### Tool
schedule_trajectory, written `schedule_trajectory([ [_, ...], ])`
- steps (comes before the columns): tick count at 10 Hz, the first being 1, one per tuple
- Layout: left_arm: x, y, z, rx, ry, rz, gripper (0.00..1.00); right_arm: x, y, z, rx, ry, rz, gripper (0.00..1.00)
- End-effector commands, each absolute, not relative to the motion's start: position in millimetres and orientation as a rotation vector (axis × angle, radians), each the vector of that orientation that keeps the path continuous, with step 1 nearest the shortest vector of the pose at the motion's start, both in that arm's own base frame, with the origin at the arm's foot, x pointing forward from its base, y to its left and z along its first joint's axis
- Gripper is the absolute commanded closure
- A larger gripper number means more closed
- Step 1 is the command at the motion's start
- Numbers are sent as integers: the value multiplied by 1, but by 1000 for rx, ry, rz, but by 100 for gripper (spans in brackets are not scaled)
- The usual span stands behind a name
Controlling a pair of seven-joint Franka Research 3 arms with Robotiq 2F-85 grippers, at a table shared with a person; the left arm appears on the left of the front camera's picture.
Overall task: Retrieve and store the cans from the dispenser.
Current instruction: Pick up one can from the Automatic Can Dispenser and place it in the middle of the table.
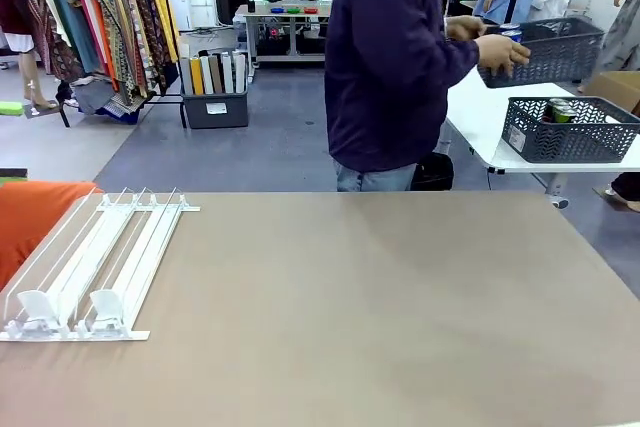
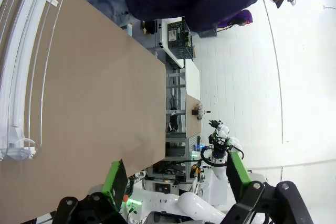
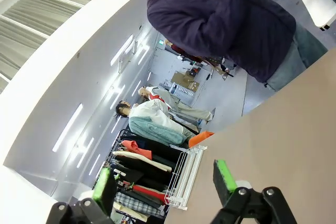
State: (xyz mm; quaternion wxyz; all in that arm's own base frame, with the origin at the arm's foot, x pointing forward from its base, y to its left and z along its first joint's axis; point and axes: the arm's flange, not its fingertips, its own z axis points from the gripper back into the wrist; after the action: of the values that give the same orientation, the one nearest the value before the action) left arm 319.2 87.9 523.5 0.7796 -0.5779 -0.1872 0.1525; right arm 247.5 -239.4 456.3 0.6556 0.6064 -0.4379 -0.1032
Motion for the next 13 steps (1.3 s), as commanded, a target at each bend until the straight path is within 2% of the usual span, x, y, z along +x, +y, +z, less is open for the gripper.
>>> schedule_trajectory([
  [1,321,87,524,-1268,-419,320,0,250,-238,462,1394,-1008,-248,0],
  [13,321,87,524,-1268,-419,320,0,250,-238,462,1394,-1008,-248,0],
])
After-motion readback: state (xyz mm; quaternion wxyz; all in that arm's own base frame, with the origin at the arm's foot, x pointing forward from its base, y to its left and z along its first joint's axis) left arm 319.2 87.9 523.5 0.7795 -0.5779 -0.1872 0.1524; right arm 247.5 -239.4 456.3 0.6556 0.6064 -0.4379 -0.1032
